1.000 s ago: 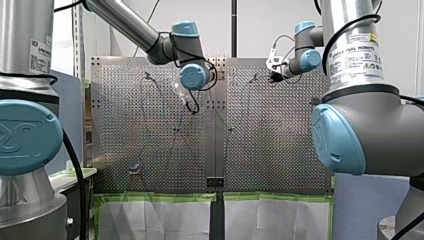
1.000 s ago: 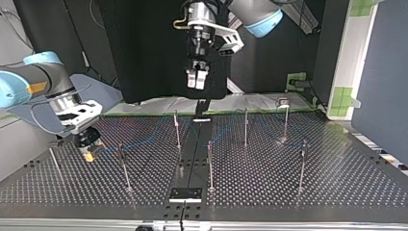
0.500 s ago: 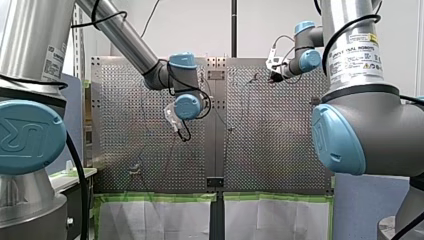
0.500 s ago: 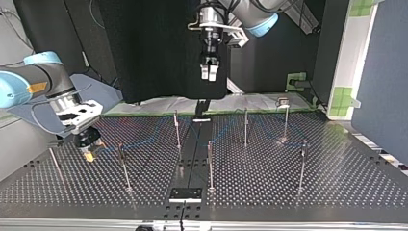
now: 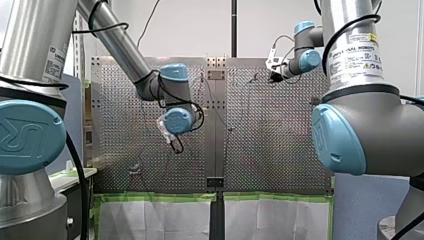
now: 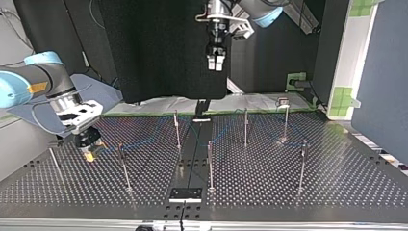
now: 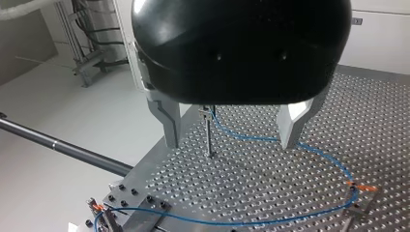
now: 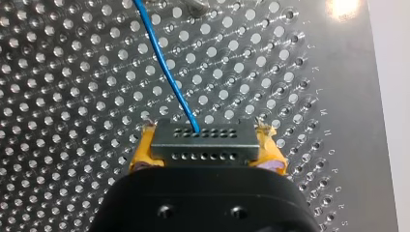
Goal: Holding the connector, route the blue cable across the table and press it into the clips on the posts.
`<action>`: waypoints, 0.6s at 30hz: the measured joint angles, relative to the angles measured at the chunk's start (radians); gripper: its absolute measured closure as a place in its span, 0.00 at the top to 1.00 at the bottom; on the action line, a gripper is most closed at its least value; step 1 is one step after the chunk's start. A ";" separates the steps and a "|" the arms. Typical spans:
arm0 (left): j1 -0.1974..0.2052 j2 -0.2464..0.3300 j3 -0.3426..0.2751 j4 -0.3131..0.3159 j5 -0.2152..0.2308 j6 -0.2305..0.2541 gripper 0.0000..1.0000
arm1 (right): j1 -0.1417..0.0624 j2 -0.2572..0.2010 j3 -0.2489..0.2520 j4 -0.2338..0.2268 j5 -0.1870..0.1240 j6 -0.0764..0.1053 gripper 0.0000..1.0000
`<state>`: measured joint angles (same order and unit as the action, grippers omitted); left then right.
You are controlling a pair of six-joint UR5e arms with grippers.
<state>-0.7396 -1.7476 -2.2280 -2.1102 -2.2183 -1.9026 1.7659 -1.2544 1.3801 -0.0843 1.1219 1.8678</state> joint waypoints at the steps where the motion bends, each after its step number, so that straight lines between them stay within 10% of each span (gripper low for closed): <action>1: 0.000 0.000 -0.010 0.004 0.001 0.000 1.00 | 0.000 0.000 0.000 0.000 0.000 0.000 0.00; 18: -0.001 0.000 -0.147 -0.058 0.004 0.012 1.00 | 0.006 0.000 0.000 0.003 0.001 0.001 0.00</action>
<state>-0.7405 -1.7479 -2.3748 -2.1684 -2.2144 -1.8904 1.7720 -1.2543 1.3800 -0.0815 1.1229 1.8687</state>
